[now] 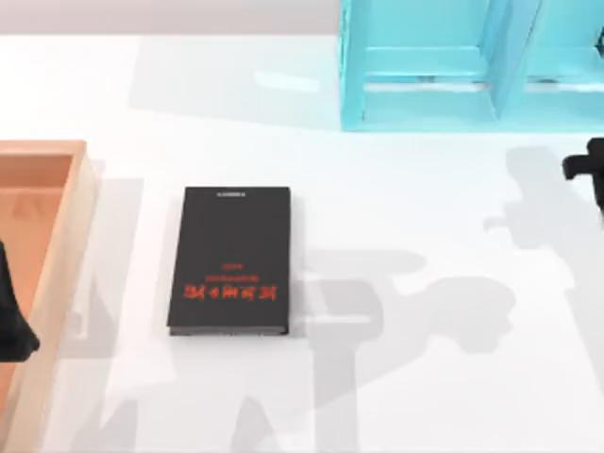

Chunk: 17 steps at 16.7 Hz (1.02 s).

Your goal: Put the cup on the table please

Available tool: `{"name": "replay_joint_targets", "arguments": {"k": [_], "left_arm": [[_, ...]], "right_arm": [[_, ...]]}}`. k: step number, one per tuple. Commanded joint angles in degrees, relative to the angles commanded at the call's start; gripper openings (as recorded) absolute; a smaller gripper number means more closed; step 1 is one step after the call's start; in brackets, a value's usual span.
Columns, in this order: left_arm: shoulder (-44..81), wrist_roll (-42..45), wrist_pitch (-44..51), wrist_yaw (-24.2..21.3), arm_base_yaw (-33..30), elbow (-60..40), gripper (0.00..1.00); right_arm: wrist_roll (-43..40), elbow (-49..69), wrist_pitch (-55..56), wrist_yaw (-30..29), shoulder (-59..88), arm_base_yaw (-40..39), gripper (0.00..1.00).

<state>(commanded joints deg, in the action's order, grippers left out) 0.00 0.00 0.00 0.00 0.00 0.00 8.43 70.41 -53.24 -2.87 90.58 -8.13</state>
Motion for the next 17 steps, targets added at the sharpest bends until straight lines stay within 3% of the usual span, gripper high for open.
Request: {"name": "replay_joint_targets", "arguments": {"k": [8,13,17], "left_arm": [[0.00,0.00,0.00,0.00,0.00,0.00,1.00],[0.00,0.00,0.00,0.00,0.00,0.00,1.00],[0.00,0.00,0.00,0.00,0.00,0.00,1.00]], "right_arm": [[-0.23,-6.72,12.88,0.14,4.72,0.42,0.00],[-0.29,-8.16,14.54,0.13,6.02,0.51,0.00],[-0.29,-8.16,14.54,0.13,6.02,0.51,0.30]]}}
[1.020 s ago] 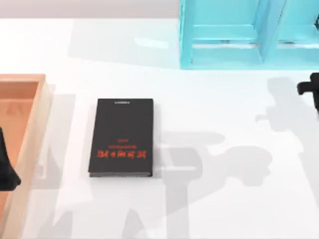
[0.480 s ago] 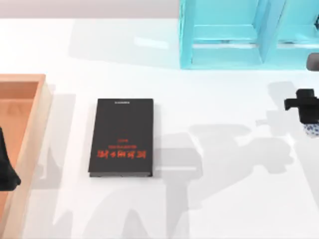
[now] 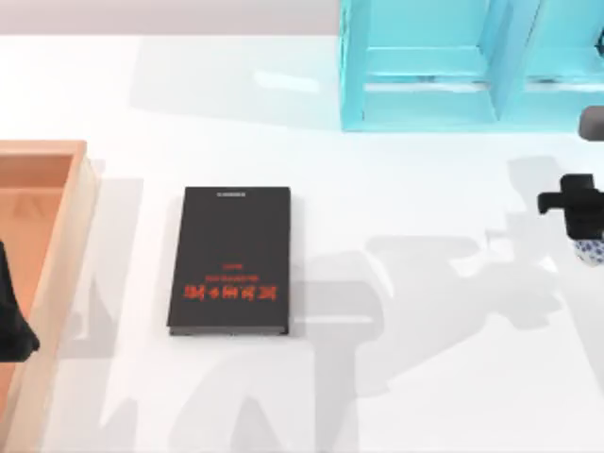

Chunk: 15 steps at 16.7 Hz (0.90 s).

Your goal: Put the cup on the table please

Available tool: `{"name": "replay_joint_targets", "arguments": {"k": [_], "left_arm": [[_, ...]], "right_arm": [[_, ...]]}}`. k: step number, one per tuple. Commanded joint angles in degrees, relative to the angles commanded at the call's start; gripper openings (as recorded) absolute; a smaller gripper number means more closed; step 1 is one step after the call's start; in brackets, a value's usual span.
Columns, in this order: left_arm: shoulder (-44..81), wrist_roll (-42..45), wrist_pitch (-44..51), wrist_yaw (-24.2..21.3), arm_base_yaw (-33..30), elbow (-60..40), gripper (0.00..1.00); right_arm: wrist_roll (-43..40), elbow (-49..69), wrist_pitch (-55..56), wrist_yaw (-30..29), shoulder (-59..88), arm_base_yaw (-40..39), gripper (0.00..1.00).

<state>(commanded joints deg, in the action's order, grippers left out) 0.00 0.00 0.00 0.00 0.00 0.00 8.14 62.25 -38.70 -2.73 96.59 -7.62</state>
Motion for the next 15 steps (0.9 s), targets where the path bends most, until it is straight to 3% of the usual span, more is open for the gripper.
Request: {"name": "replay_joint_targets", "arguments": {"k": [9,15], "left_arm": [[0.00,0.00,0.00,0.00,0.00,0.00,1.00],[0.00,0.00,0.00,0.00,0.00,0.00,1.00]], "right_arm": [[0.00,0.00,0.00,0.00,0.00,0.00,0.98],[0.00,0.00,0.00,0.00,0.00,0.00,1.00]]}}
